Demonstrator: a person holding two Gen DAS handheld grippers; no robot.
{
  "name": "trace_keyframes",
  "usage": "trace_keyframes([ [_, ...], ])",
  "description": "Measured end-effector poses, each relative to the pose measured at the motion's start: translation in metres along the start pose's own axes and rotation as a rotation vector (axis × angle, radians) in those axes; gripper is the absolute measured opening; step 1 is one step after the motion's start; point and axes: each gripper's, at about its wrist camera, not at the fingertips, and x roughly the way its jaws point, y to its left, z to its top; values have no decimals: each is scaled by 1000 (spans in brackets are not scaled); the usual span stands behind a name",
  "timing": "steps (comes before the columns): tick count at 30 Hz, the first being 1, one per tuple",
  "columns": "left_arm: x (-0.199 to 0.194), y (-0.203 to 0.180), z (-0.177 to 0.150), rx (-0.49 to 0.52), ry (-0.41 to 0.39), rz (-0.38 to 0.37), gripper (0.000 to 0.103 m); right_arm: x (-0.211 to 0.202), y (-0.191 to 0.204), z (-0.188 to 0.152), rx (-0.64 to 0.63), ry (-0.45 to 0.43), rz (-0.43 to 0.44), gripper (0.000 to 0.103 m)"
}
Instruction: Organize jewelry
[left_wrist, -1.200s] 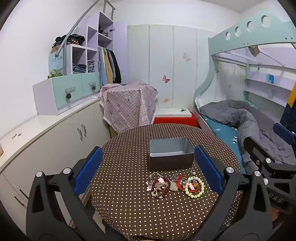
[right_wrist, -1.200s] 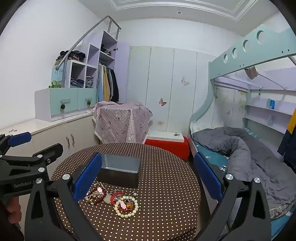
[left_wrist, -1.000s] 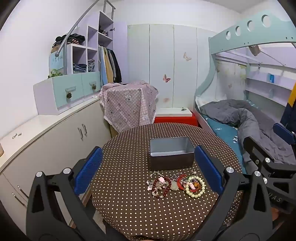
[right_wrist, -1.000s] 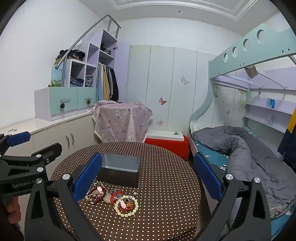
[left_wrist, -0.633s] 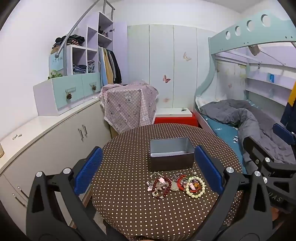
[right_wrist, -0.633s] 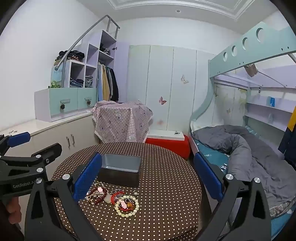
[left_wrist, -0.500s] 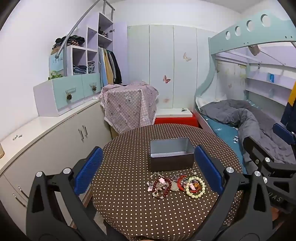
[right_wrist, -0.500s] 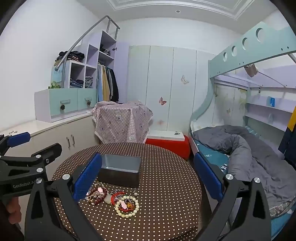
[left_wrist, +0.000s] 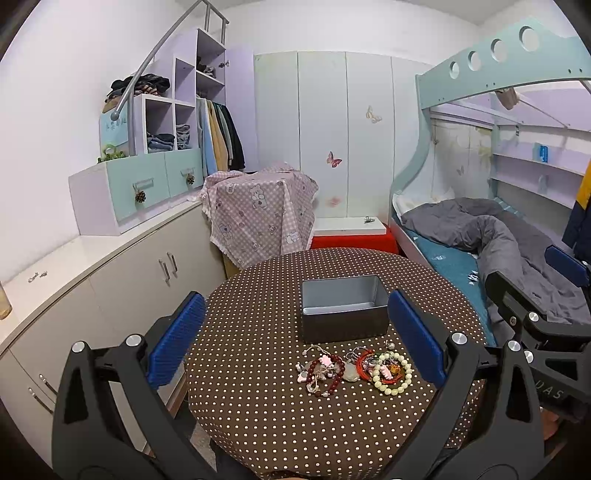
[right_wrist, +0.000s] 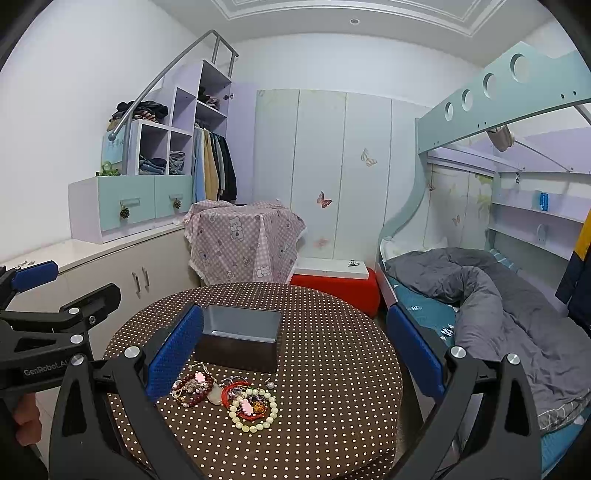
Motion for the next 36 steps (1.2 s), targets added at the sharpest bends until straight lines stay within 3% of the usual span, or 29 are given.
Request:
trace_keyframes([
  [36,-5,3,4,5,-8,6,97,-2,0,0,-6,-2,5,95],
])
